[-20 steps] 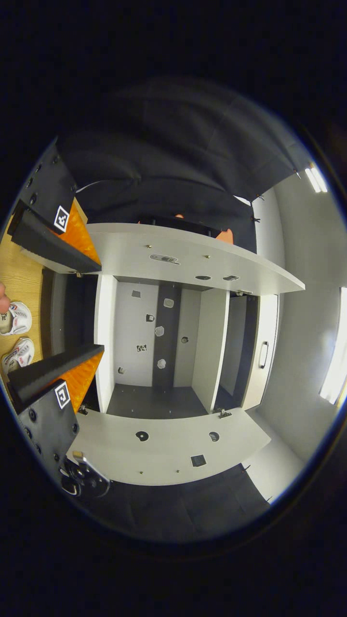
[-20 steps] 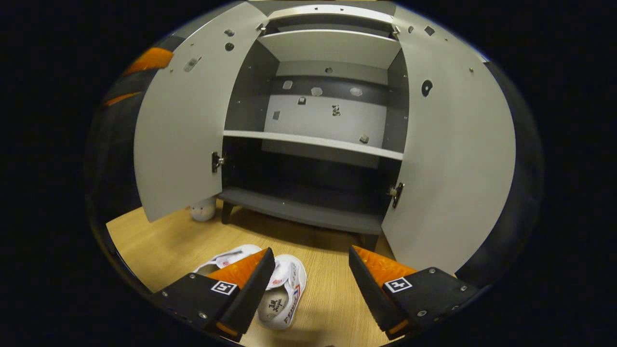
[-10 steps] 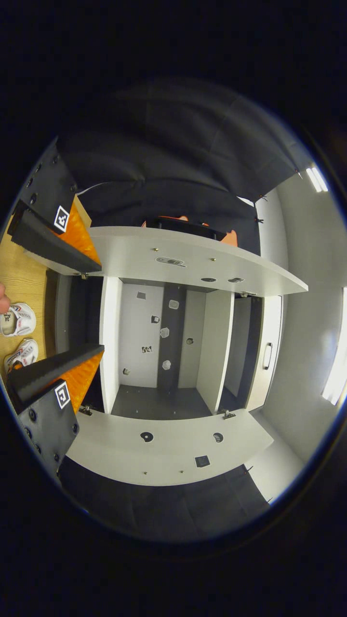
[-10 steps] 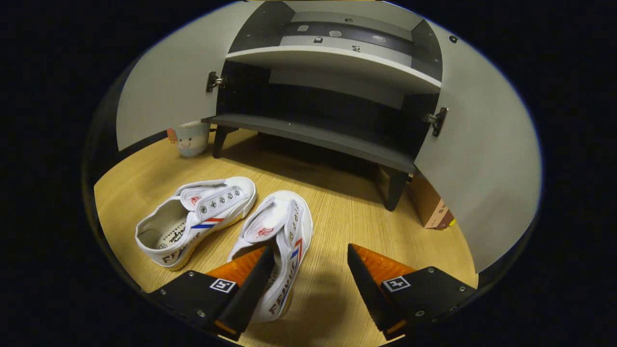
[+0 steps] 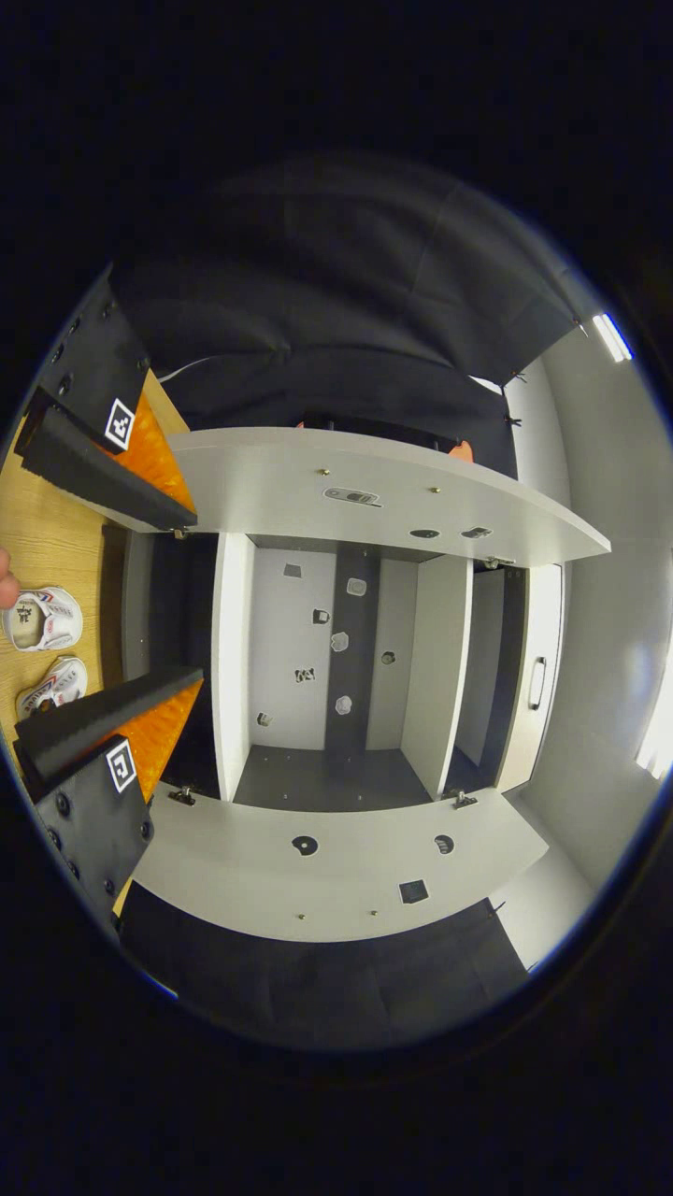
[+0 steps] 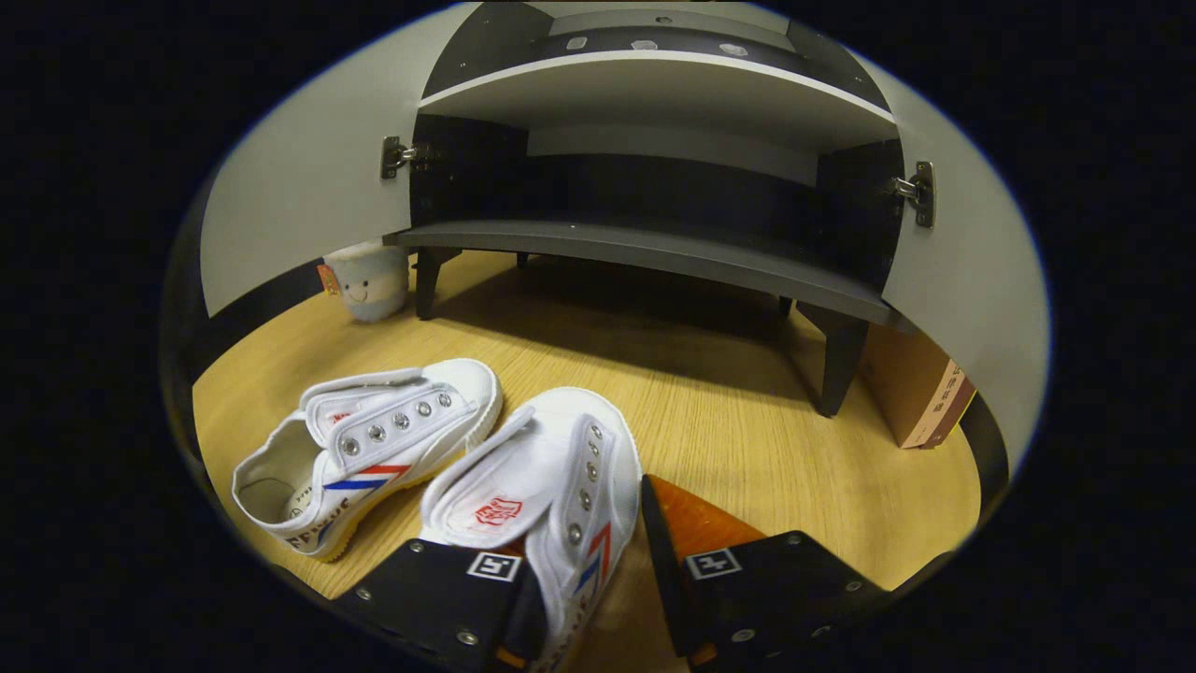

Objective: Grab one shoe with the right hand and put it into the shoe cabinet, grab the other shoe with the left hand and put it into the shoe cabinet; then close the right door with the right hand and the left door with the left hand.

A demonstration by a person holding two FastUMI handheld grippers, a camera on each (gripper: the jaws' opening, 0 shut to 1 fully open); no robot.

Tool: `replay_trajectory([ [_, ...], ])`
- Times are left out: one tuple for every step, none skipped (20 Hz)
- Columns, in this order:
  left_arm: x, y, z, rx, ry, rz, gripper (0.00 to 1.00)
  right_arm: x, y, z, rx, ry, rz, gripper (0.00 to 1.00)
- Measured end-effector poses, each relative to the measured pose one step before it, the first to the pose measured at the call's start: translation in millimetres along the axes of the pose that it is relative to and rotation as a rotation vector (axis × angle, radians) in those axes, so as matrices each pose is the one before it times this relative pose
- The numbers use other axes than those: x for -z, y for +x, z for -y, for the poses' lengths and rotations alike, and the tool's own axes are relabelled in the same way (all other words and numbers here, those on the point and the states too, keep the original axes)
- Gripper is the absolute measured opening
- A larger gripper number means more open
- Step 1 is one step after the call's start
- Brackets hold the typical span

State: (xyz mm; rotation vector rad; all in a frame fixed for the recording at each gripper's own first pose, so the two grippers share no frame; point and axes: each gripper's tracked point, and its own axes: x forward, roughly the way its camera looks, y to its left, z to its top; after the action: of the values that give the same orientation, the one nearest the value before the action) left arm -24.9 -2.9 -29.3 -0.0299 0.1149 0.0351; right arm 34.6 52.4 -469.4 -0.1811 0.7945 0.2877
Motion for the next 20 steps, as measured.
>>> replay_trajectory([
  [1.47,-0.25,2.04,-0.00085,0.00164,-0.00258,0.96,-1.71,-0.1,6.96,0.04513,-0.02155,0.00947,0.39],
  [2.17,0.64,1.72,0.00186,-0.00077,-0.00531,0.96,-0.37,0.73,7.69,0.03352,-0.00866,0.00854,0.29],
  [1.64,-0.02,1.85,0.00358,-0.00187,-0.0058,0.94,-2.24,-0.75,-1.65,0.00048,0.01531,0.00886,0.05],
  [1.9,0.04,2.02,0.00291,-0.00132,-0.0025,0.94,1.41,-0.46,0.41,0.00211,0.01783,-0.00973,0.03],
  [0.7,-0.91,0.79,0.00265,-0.00021,-0.00013,0.96,-0.91,-2.88,1.51,0.00494,0.01282,0.00013,0.02],
  [0.93,0.84,1.39,0.00312,0.00056,0.00032,0.96,-7.57,-4.18,2.48,0.00934,0.00804,0.02054,0.02],
  [1.18,1.59,0.9,0.00312,0.00081,-0.00092,0.96,-10.15,-7.23,3.04,0.00488,0.00553,0.02868,0.02],
  [0.97,-0.82,0.57,0.00347,0.00076,0.0016,0.94,-11.66,-11.04,2.02,0.0026,0.00593,0.02741,0.02],
  [0.92,0.59,1.11,0.00372,-0.00091,0.0019,0.96,-16.86,-11.59,2.42,0.00669,0.0135,0.03794,0.02],
  [0.82,2.55,1.95,0.00659,-0.00394,0.00133,0.94,-16.89,-12.51,2.61,0.01225,0.00881,0.02728,0.02],
  [0.44,1.71,1.23,0.00864,-0.00784,0.00272,0.94,-17.69,-14.03,3.26,0.0146,0.00408,0.02545,0.01],
  [0.42,1.17,2.16,0.00879,-0.00886,0.00383,0.96,-18.23,-13.93,3.22,0.01451,0.0,0.02081,0.02],
  [-0.93,0.79,1.26,0.0074,-0.00789,0.00635,0.96,-22.53,-13.66,3.66,0.01242,0.00092,0.02761,0.02],
  [-0.52,0.69,0.5,0.00757,-0.00422,0.00984,0.96,-22.28,-11.77,2.43,0.00759,-0.00228,0.02105,0.02],
  [-0.23,1.04,0.47,0.00549,0.00194,0.00785,0.96,-21.63,-12.25,4.3,0.01207,-0.00253,0.02036,0.01],
  [2.42,0.66,0.16,0.00469,0.00531,0.00253,0.96,-25.34,-6.57,5.11,0.0143,-0.00023,0.02448,0.01],
  [1.67,0.27,-0.1,0.00449,0.00544,0.00151,0.96,-30.05,-7.25,6.6,0.01079,0.00883,0.02606,0.01],
  [0.57,-1.26,-0.68,0.00072,0.00461,0.00375,0.96,-24.74,-3.6,3.5,0.00372,0.01079,0.0201,0.01],
  [-1.18,-1.1,-2.01,-0.00419,0.00246,0.01133,0.96,-34.74,1.34,2.73,0.00634,0.01506,0.02583,0.01],
  [-0.21,-0.6,-1.09,0.00235,-0.00219,0.0074,0.96,-30.89,6.83,3.51,0.01196,0.01173,0.02752,0.01],
])
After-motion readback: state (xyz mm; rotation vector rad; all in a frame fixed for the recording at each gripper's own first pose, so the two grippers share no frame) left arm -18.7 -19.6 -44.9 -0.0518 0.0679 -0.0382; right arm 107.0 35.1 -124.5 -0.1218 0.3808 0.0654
